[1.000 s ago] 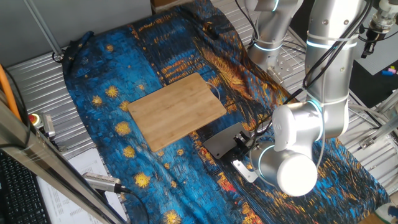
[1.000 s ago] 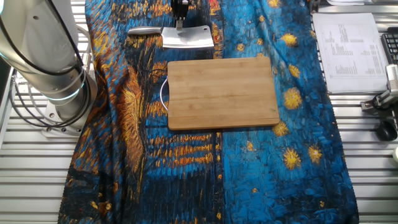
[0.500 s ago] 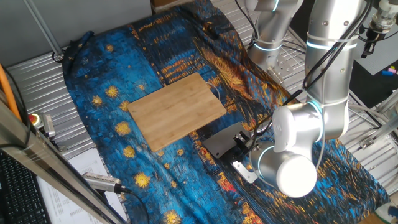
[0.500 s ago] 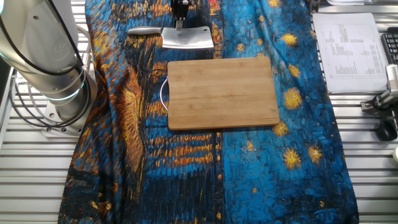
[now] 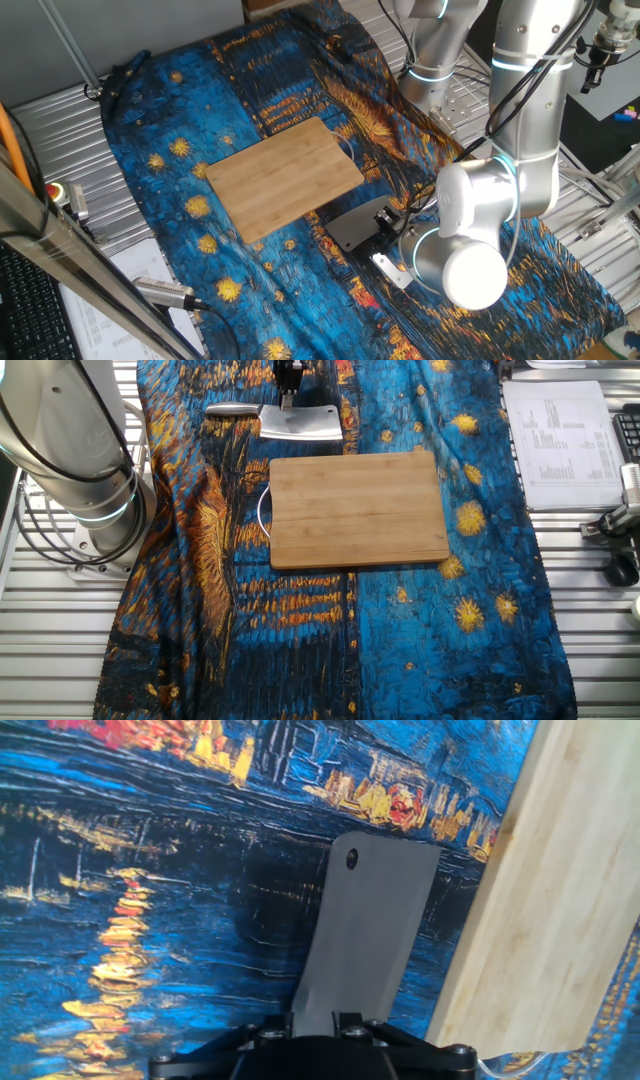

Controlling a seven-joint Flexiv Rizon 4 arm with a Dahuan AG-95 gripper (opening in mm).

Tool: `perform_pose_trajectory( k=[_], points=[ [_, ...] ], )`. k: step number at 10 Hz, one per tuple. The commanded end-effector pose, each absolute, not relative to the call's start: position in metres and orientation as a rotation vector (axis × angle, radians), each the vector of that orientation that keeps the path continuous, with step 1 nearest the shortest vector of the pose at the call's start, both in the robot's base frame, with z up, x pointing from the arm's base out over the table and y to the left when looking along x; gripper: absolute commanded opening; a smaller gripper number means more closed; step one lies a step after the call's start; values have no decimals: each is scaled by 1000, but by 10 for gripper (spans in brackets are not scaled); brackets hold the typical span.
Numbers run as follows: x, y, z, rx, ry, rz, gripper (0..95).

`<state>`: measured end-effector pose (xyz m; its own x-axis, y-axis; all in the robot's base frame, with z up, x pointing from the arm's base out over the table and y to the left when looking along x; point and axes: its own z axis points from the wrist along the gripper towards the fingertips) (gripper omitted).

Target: Put the knife on the cutting board

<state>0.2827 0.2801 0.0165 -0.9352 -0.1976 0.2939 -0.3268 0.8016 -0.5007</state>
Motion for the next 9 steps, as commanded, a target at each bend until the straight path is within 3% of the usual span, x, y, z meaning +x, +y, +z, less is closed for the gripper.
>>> perform_pose_trajectory(
  k=[1, 9],
  points=[
    [280, 283, 15, 380, -2766, 833, 190],
    [276, 282, 15, 314, -2770, 839, 190]
  ],
)
